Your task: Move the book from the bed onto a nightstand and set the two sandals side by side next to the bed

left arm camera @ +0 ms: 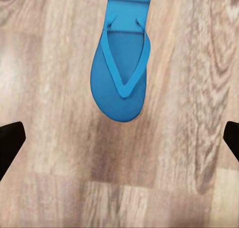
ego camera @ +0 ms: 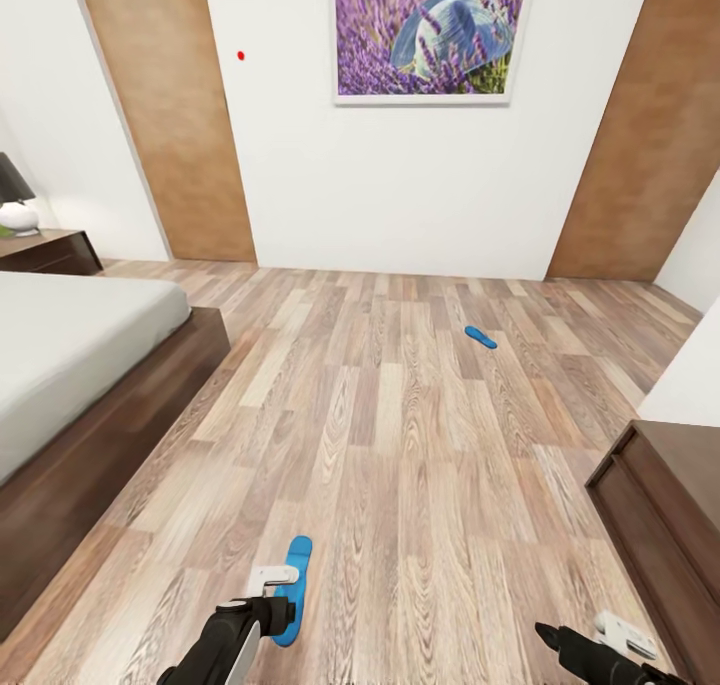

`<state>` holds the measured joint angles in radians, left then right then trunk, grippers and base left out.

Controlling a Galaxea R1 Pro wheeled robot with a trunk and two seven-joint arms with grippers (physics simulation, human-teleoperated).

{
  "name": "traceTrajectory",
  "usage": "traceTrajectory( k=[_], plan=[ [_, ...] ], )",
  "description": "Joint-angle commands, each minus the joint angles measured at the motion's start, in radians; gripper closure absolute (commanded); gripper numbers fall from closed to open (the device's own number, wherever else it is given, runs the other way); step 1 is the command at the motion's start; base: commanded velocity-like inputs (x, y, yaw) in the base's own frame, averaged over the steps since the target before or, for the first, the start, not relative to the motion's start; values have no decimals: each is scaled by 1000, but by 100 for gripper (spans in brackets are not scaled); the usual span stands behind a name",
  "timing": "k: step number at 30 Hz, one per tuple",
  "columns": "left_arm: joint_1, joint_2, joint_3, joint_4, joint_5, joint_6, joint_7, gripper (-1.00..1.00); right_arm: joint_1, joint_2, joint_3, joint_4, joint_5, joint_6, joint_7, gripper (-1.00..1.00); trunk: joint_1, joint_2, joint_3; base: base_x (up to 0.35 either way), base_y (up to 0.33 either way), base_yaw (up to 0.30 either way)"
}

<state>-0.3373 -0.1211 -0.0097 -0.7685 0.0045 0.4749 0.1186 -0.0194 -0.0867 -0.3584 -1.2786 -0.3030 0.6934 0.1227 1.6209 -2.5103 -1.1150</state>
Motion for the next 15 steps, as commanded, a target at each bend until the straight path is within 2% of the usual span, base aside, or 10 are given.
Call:
traceTrajectory(
  k=[1, 4, 6, 8, 9, 11, 13, 15],
  plan=[
    [0, 0, -1, -2, 1, 5, 4, -100, -1, 0, -2, -1, 2, 6, 6, -100, 0, -1, -5, 0, 0, 0],
    [0, 0, -1, -2, 0, 5, 4, -100, 0, -2, -2, -2, -6, 38, 24, -100, 2, -1, -16, 0, 0, 0],
    [0, 0, -1, -2, 0, 5, 4, -100, 0, -3, -2, -2, -23, 65, 67, -100, 2, -2, -24, 0, 0, 0],
    [0, 0, -1, -2, 1, 5, 4, -100, -1, -7, -3, -2, -47, 96, 144, -100, 3, -2, -32, 0, 0, 0],
    [0, 0, -1, -2, 1, 5, 4, -100, -1, -25, -3, -2, -66, 124, 247, -100, 4, -3, -36, 0, 0, 0],
    [0, 0, -1, -2, 1, 5, 4, -100, -1, -42, -3, -2, -72, 137, 317, -100, 5, -3, -44, 0, 0, 0],
    [0, 1, -1, -2, 1, 5, 4, -100, 0, -81, -4, -1, -78, 150, 418, -100, 6, -3, -51, 0, 0, 0],
    [0, 1, -1, -3, 0, 5, 4, -100, 0, -108, -4, 1, -80, 156, 467, -100, 7, -4, -59, 0, 0, 0]
  ],
)
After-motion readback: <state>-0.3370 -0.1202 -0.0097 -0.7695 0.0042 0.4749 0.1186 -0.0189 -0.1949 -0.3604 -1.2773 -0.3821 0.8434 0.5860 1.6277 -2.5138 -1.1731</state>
